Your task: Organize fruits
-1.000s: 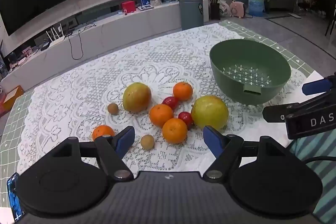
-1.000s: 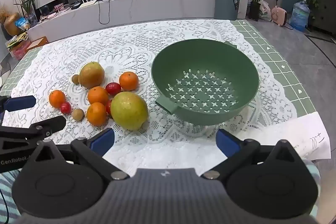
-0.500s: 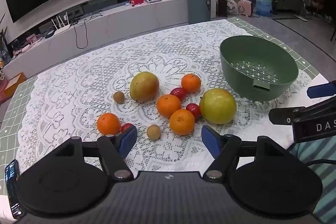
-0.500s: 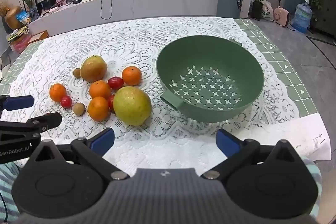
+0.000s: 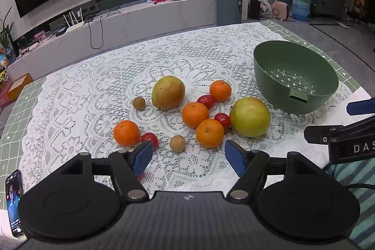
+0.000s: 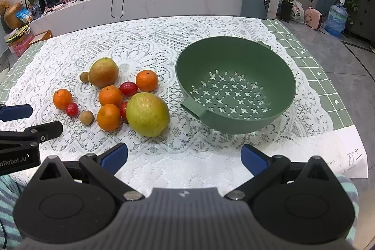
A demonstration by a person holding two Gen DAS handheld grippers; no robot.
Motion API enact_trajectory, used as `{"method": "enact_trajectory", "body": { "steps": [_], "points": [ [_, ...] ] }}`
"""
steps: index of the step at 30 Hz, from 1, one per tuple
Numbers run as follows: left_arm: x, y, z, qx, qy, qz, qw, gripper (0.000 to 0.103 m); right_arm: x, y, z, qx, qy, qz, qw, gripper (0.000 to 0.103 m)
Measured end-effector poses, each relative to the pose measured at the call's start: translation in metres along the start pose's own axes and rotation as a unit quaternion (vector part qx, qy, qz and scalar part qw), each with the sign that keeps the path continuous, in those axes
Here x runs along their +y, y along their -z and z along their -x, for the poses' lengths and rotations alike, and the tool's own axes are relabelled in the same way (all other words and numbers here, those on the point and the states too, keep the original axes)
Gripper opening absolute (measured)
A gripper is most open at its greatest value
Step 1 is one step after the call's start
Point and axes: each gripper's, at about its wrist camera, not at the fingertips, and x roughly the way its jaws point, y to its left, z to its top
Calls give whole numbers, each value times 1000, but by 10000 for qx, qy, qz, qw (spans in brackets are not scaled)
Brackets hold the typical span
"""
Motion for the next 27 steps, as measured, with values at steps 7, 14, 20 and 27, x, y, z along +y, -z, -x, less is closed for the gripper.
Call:
{"method": "enact_trajectory", "body": {
  "steps": [7,14,20,27],
  "points": [
    [0,0,1,-2,6,11,10000,83,2,1,-3,54,19,13,10000,99],
    [1,0,1,9,13,29,10000,83,2,1,-5,92,43,3,9999,99],
    [2,0,1,10,20,37,10000,83,4,1,-6,131,43,29,9999,99],
    [2,0,1,10,24,45,10000,83,5,1,-6,159,53,41,9999,99]
  ]
}}
